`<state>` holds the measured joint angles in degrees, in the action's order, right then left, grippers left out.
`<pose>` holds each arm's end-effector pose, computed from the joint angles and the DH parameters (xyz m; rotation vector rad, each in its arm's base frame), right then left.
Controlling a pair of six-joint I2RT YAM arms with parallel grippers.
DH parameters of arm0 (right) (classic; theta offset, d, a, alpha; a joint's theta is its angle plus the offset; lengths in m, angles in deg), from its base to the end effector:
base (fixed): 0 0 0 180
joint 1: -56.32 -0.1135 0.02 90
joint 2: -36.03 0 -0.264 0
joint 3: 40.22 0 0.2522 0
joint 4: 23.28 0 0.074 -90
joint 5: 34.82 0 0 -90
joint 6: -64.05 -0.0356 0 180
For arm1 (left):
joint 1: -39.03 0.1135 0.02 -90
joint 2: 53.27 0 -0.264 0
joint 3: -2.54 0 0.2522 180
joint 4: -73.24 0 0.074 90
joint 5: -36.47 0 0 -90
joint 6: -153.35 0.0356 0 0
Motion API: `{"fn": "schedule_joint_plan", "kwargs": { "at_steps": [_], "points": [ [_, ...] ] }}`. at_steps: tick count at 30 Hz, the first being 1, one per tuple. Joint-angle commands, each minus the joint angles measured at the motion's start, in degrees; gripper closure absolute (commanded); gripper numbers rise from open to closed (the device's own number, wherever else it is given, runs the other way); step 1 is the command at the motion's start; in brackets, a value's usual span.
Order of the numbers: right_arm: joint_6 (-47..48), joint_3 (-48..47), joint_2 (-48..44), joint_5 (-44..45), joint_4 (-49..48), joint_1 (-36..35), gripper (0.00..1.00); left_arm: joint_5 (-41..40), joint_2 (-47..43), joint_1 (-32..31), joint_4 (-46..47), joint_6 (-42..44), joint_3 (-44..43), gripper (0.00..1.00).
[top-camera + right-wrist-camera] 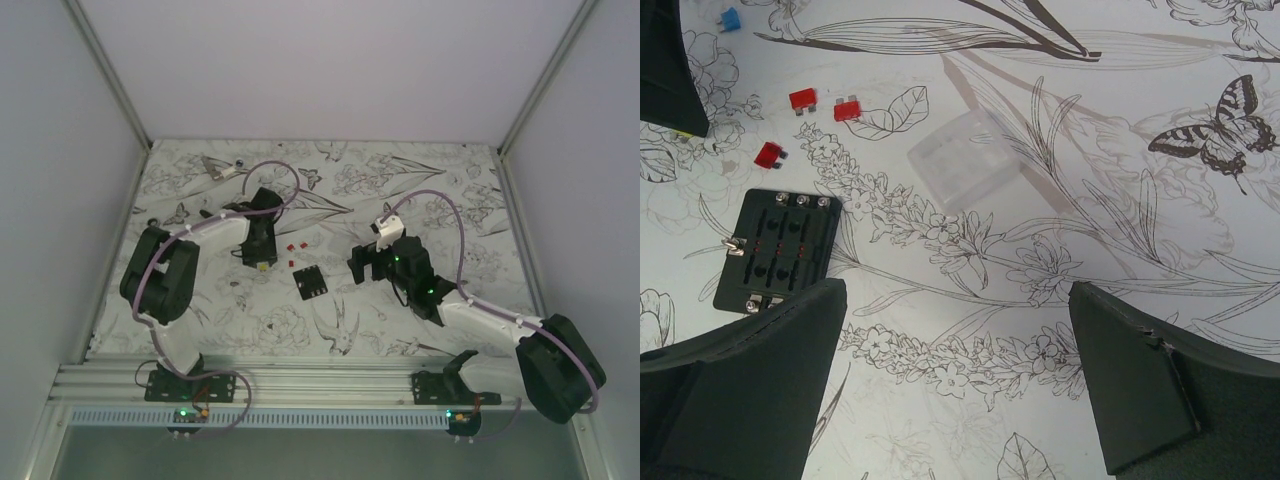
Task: Snap on the fuse box
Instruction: Pick up the fuse from the center of the board.
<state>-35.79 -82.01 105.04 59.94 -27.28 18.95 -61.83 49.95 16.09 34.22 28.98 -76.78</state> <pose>0.2007 0.1496 0.2015 -0.4231 1.9576 0.4522 0.3342 -0.1358 0.1711 -0.3106 2.6379 -0.1376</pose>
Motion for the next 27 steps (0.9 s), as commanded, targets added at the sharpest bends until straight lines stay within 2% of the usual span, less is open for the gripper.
{"fn": "schedule_joint_plan", "kwargs": {
  "at_steps": [1, 20, 27],
  "points": [
    [-0.39, 0.10, -0.65, -0.27, -1.78, -0.51, 0.00, -1.45, 1.94, -0.40, -3.23, 1.70, -2.05, 0.59],
    [-0.44, 0.16, -0.41, -0.09, -1.92, -0.44, 0.00, 0.01, 5.37, 0.00, -5.99, 2.21, -4.26, 0.65],
    [-0.40, 0.28, -0.87, 0.15, -1.80, -0.52, 0.00, 1.23, 5.30, -0.04, -6.63, 1.95, -4.21, 0.71]
  ]
}}
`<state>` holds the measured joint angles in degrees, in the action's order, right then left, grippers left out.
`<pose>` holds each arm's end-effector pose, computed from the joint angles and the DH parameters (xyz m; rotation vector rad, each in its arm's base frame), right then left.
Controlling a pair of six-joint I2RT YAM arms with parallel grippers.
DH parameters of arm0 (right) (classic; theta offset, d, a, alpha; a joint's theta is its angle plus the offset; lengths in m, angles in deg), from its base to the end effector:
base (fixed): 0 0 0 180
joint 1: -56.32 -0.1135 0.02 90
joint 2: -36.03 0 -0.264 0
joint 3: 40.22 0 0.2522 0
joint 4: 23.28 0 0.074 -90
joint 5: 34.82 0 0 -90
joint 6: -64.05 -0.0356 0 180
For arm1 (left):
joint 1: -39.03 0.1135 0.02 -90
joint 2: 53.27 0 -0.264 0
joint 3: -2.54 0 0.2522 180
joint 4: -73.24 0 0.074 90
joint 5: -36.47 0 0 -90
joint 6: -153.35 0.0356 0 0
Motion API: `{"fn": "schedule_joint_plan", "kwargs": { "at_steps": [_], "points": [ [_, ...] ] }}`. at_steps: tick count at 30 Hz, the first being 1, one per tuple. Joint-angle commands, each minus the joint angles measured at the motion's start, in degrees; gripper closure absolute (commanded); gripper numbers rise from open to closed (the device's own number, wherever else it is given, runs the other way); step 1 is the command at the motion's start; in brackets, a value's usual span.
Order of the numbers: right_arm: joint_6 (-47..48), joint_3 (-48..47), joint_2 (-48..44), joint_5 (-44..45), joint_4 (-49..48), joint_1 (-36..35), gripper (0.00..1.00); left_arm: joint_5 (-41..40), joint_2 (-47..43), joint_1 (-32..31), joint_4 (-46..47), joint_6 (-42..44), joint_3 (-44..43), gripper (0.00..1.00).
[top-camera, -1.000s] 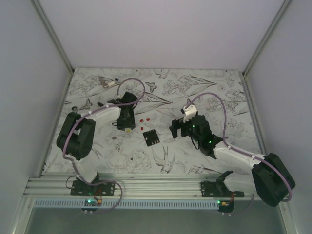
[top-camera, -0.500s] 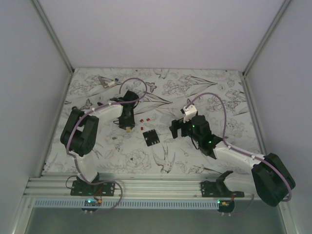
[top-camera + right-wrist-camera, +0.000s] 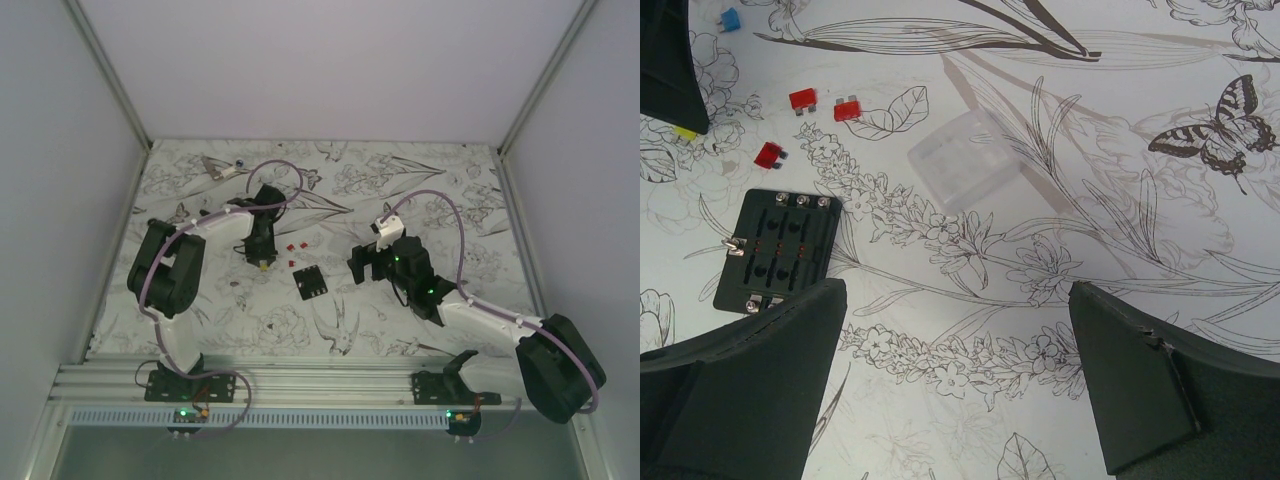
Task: Snap on the fuse box
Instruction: Pick up the fuse from the center of the board.
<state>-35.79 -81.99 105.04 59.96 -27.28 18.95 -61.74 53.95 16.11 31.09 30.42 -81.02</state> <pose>0.2007 0.1495 0.2013 -0.4229 1.9579 0.4517 0.3464 -0.1409 0.1648 -0.2770 2.6871 -0.0998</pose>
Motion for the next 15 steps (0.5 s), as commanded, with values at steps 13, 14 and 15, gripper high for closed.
{"fn": "schedule_joint_plan", "kwargs": {
  "at_steps": [13, 14, 15],
  "points": [
    [-0.65, 0.39, -1.16, -0.40, -1.99, -0.47, 0.00, 1.77, -4.93, -0.37, -3.49, -0.23, -0.23, 0.80],
    [-0.76, 0.33, -1.28, -0.65, -2.16, -0.50, 0.00, 1.77, -5.85, -0.45, -3.41, -0.66, -0.17, 0.80],
    [-0.99, 0.41, -1.46, -0.93, -2.44, -0.54, 0.00, 1.71, -6.67, -0.63, -3.41, -1.03, -0.13, 0.81]
  ]
}}
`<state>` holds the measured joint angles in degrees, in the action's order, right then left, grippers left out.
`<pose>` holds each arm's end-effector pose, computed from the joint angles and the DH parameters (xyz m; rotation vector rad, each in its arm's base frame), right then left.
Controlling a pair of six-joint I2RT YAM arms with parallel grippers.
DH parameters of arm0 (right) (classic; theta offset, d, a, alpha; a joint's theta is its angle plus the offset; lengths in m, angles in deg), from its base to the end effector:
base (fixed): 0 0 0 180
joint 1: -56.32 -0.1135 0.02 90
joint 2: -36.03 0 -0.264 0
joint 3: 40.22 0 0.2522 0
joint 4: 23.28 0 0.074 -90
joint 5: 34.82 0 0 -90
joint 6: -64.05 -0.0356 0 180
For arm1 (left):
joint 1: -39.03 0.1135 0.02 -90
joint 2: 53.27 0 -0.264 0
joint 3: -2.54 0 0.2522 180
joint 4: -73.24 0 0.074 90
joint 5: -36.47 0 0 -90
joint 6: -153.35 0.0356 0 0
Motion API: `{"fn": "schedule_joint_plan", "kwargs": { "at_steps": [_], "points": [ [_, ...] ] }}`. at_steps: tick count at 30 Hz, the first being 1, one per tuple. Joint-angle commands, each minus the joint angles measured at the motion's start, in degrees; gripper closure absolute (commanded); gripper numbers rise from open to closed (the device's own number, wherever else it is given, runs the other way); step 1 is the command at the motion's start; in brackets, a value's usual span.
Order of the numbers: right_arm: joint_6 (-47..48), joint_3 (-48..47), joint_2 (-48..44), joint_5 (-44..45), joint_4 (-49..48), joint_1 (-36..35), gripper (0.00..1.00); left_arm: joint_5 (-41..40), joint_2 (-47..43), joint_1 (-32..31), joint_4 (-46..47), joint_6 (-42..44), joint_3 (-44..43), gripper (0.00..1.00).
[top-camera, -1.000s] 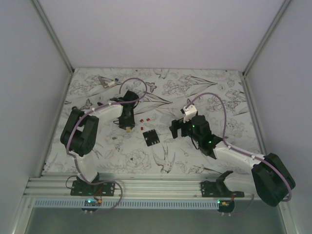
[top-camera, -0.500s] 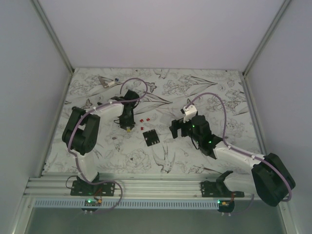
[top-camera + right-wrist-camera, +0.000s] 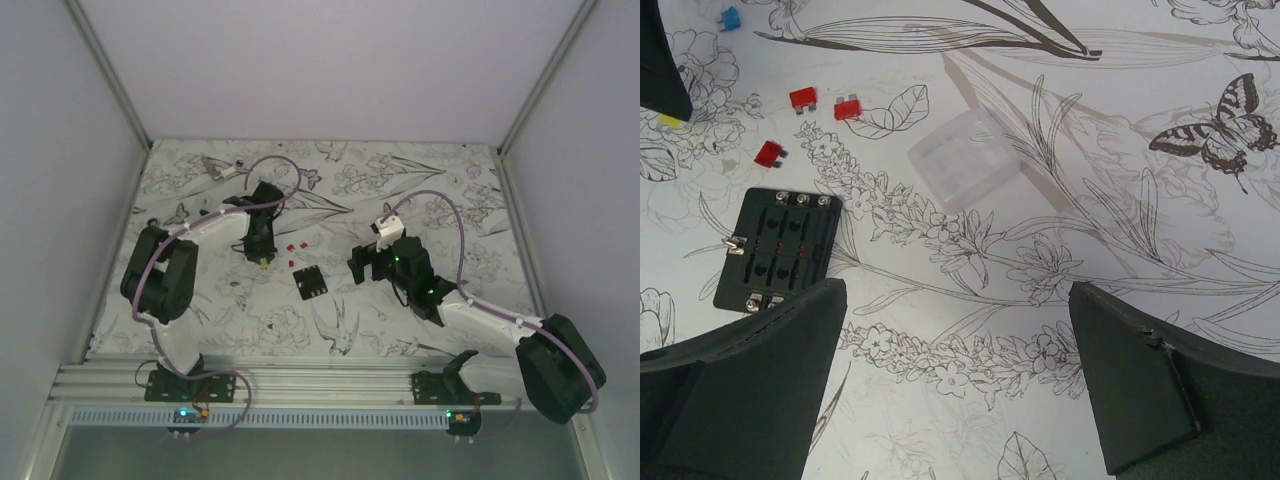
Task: Snap on the fuse box
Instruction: Pick up the fuse from the center of the board.
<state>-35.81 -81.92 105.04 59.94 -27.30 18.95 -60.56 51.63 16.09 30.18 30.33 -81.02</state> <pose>0.2005 0.1494 0.2010 -0.4231 1.9588 0.4519 0.3425 -0.1402 0.1782 -0.2734 2.6735 -0.1407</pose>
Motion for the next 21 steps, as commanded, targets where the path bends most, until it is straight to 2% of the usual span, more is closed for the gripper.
{"fn": "schedule_joint_plan", "kwargs": {
  "at_steps": [1, 7, 12, 21],
  "points": [
    [-1.35, 0.46, -1.54, -1.42, -2.70, -0.53, 0.00, 0.48, -5.32, -0.80, -2.33, -1.34, -0.05, 0.81],
    [-3.86, 1.57, -3.27, -6.19, -7.88, -1.47, 0.00, 1.12, -12.71, -3.35, 0.80, -4.47, 0.92, 0.83],
    [-5.56, 4.29, -4.55, -10.48, -16.21, -2.92, 0.03, -0.02, -17.11, -8.49, 4.15, -7.24, 0.44, 0.84],
    [-7.10, 7.24, -6.75, -14.48, -27.86, -6.17, 0.22, -1.58, -22.28, -16.92, 10.36, -11.62, -0.49, 0.84]
  ]
}}
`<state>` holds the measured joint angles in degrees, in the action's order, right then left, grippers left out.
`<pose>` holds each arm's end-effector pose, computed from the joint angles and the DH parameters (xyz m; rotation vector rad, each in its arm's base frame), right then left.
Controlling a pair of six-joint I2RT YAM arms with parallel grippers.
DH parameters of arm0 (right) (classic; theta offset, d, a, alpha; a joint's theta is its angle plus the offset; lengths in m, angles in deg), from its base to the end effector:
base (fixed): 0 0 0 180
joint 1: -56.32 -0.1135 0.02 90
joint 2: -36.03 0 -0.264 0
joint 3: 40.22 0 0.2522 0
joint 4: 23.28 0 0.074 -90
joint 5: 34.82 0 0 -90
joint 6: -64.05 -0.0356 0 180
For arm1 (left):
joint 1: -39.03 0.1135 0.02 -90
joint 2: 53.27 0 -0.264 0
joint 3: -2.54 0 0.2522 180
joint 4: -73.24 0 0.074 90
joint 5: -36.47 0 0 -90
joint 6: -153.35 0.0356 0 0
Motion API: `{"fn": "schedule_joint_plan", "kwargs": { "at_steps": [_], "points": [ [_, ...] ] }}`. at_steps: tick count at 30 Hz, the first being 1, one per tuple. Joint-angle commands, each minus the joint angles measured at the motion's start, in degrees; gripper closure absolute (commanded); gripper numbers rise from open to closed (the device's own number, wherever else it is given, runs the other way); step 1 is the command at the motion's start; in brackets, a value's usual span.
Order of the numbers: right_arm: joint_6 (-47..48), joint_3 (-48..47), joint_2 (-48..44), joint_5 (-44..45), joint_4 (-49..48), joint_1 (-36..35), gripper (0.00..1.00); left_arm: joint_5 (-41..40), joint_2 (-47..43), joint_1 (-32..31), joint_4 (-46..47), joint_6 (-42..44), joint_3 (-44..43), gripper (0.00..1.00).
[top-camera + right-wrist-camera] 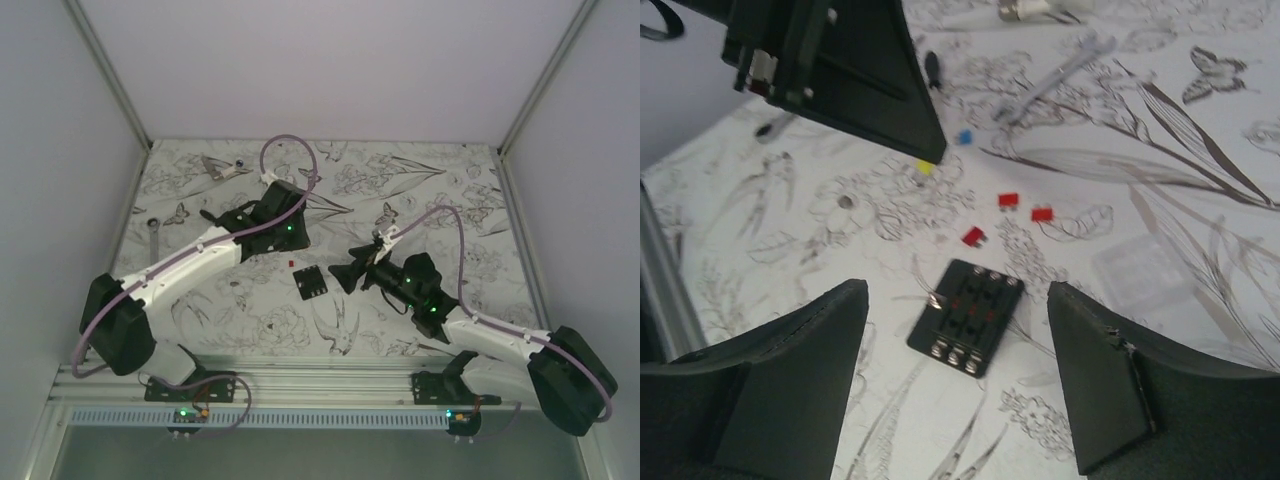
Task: Snap on the fuse box
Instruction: Pick up the fuse from the center of the board.
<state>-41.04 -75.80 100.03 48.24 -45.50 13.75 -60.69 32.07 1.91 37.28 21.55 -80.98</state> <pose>0.1700 0.1620 0.2189 -0.5080 1.6768 0.8499 0.2714 -0.1999 0.3016 -0.1640 2.2894 -0.6038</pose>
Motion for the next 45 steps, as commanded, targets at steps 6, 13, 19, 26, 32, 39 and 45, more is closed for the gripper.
{"fn": "schedule_joint_plan", "kwargs": {
  "at_steps": [6, 13, 19, 26, 32, 39, 45],
  "points": [
    [-3.28, 0.08, -1.48, -2.95, -13.61, -1.91, 0.38, -3.22, -5.92, -6.98, 6.24, -4.14, -0.74, 0.84],
    [-5.68, -1.40, 0.18, -2.91, -15.62, -2.67, 0.48, -5.33, -8.05, -10.64, 8.07, -4.43, -0.64, 0.84],
    [-6.59, -2.73, 1.33, -0.98, -15.96, -3.48, 0.56, -6.30, -8.72, -12.52, 9.14, -4.52, -0.44, 0.84],
    [-7.31, -2.96, 1.86, 1.20, -16.22, -3.67, 0.69, -7.66, -10.31, -14.00, 9.89, -4.51, 0.12, 0.84],
    [-7.41, -3.05, 1.83, 1.22, -16.48, -3.73, 0.83, -7.65, -10.85, -14.83, 10.49, -4.69, 0.50, 0.84],
    [-7.34, -3.00, 0.62, 1.04, -16.70, -3.94, 0.79, -8.33, -11.11, -15.34, 11.02, -5.29, 1.45, 0.84],
    [-6.84, -3.17, 0.50, 0.27, -15.09, -4.42, 0.72, -9.47, -11.60, -15.35, 11.39, -4.66, 1.55, 0.84]
  ]
}}
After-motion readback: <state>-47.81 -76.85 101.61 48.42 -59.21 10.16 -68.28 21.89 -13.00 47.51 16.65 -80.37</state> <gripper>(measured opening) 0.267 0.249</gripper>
